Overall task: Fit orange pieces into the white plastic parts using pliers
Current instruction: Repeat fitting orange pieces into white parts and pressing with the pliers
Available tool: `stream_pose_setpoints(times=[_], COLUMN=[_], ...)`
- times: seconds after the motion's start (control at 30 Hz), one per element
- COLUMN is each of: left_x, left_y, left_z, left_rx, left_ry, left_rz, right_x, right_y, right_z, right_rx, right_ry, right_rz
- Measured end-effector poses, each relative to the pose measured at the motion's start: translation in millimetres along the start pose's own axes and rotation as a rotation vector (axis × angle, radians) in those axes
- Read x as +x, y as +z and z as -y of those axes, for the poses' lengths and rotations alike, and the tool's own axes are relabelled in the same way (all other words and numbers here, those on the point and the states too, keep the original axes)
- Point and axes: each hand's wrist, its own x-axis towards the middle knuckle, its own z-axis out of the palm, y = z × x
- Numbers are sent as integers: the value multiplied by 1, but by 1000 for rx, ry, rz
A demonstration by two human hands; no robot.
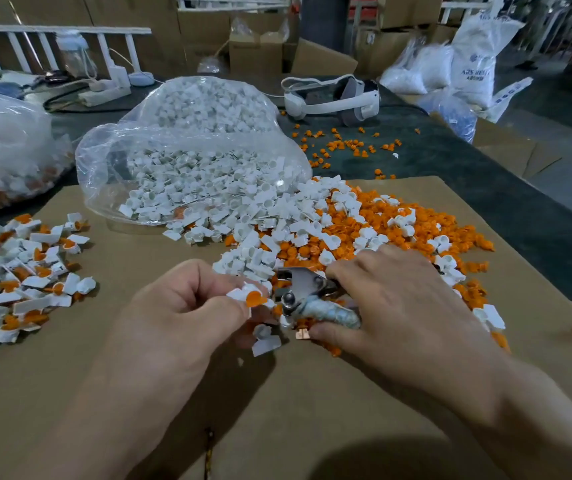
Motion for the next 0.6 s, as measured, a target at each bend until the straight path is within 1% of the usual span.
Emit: stream_pose_setpoints(times=[0.07, 0.17, 0.23, 0.27, 0.33, 0.37, 0.43, 0.6], left_x=[-1, -3, -3, -2, -1, -1, -2, -4], left_y=[4, 5, 4, 4, 5, 5, 7, 8], left_z=[0, 0, 0, 2, 4, 4, 4, 8], left_rx=[-100, -221, -269, -275, -285, -288, -259, -236], left_ry=[-42, -46, -42, -22, 32, 49, 86, 86], left_rz=[72, 144, 184, 189, 193, 210, 254, 306], right_x=[2, 0, -2, -4, -8, -9, -10, -11], right_y=[2, 0, -6, -10, -15, -16, -16, -19], right_z=[0, -2, 0, 3, 12, 16, 21, 20], right_rx=[3, 28, 84, 153, 295, 314, 295, 181], right_ry=[8, 24, -5, -43, -166, -222, -288, -303], right_rz=[14, 10, -62, -122, -246, -272, -261, -153])
